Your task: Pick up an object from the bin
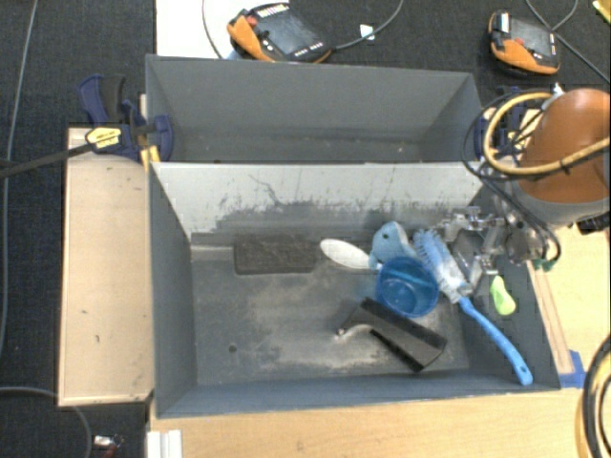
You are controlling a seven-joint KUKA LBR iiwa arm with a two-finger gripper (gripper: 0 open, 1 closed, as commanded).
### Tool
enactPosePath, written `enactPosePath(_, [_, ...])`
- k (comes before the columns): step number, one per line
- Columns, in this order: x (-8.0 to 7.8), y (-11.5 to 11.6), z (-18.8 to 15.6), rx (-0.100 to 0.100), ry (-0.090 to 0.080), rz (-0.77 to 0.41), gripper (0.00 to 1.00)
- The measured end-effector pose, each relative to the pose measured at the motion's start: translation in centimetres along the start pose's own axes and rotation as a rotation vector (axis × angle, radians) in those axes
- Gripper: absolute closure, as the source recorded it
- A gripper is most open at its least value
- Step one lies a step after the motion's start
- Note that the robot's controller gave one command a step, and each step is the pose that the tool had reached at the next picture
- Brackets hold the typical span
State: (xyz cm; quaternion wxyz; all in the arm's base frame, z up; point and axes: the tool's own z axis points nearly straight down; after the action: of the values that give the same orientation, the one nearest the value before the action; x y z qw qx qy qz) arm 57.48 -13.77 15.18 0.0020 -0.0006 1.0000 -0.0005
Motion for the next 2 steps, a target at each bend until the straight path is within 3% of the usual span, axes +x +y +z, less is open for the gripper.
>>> enactPosePath(1, [-0.6,6.4,7.9,-0.001,-0.006,0.013,0.0])
enactPosePath(2, [0.0,6.5,4.8,0.005,-0.016,0.054,0.0])
